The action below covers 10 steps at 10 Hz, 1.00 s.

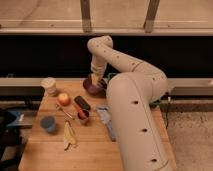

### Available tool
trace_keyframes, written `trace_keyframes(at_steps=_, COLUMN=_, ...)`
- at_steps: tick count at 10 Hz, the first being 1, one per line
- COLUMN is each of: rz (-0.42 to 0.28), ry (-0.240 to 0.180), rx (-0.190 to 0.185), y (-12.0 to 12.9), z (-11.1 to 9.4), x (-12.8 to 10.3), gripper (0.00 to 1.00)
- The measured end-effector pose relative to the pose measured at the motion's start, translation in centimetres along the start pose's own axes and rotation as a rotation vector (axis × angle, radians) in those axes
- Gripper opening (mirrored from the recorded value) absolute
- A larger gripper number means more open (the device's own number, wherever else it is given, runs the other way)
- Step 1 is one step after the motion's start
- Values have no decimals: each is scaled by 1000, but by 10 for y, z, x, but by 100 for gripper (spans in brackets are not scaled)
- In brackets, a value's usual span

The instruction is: Place brush in purple bowl

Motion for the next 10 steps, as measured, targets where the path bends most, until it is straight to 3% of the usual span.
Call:
trace_keyframes(at_steps=4, rz=0, ry=2, rx=0, y=0, z=0, x=1, gripper=2)
trace_keyframes(at_steps=6, rz=1, ry=2, rx=0, y=0, z=0, x=1, gripper=18)
trace_keyframes(at_steps=10, rz=0, ry=1, rx=0, y=0, z=0, x=1, gripper=61)
